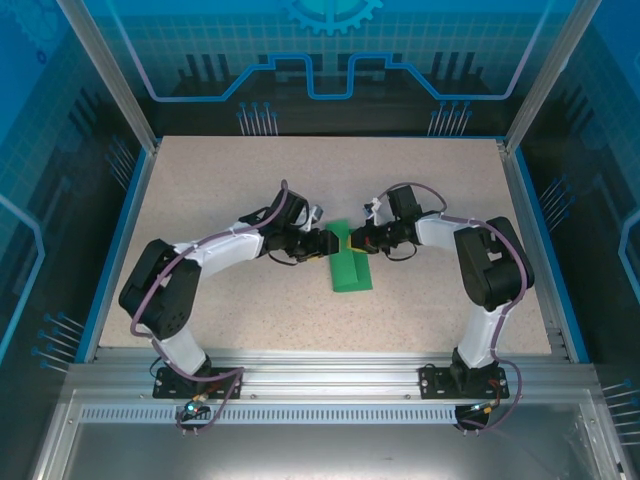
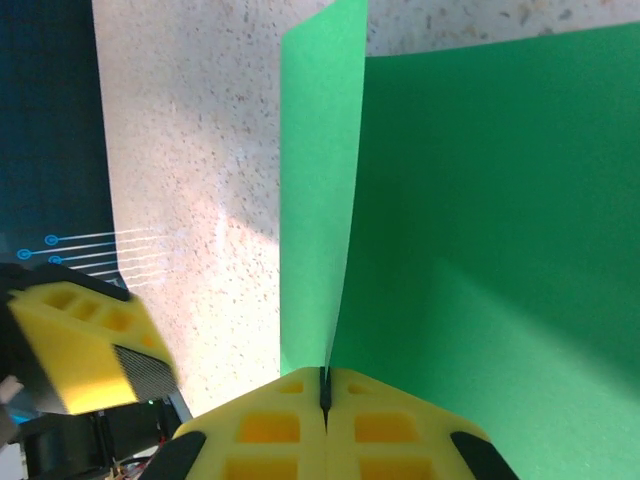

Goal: Fold a paper plane with a square sheet of paper (fold left side to right side)
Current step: First fold in half a square sheet of paper at the center of the table.

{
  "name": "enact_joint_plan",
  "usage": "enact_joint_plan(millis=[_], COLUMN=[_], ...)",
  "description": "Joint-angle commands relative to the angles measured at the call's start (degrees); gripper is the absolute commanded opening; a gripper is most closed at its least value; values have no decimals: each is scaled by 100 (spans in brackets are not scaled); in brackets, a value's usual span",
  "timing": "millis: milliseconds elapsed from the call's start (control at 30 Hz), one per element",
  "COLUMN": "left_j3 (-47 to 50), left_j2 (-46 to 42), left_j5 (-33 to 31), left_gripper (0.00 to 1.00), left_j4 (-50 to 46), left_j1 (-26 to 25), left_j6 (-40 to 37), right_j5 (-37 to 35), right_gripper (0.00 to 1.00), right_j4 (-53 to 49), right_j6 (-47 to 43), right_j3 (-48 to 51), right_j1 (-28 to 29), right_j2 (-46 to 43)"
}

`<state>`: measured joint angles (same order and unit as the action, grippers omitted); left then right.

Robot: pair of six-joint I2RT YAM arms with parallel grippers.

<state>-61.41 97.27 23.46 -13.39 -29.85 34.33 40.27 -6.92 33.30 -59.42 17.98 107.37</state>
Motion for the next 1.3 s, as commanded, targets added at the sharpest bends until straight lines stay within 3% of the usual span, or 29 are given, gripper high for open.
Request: enact_joint_plan(millis=[0,500,1267], left_j3=[-170,-483,-1051], left_j2=[-98,699,1505], left_j5=[-397,-272,-138], left_gripper=[59,62,59], left_j4=[-638,-447,-487], left_j1=[-37,-43,-170], left_j6=[435,1067,1094], right_j5=[-163,-482,-779], right_gripper=[2,5,8], right_j4=[-436,-920,-1062], right_j6=[-216,-540,-579], right_j3=[-177,-461,-253], right_j1=[-7,-79,-227], right_j2=[-182,153,232])
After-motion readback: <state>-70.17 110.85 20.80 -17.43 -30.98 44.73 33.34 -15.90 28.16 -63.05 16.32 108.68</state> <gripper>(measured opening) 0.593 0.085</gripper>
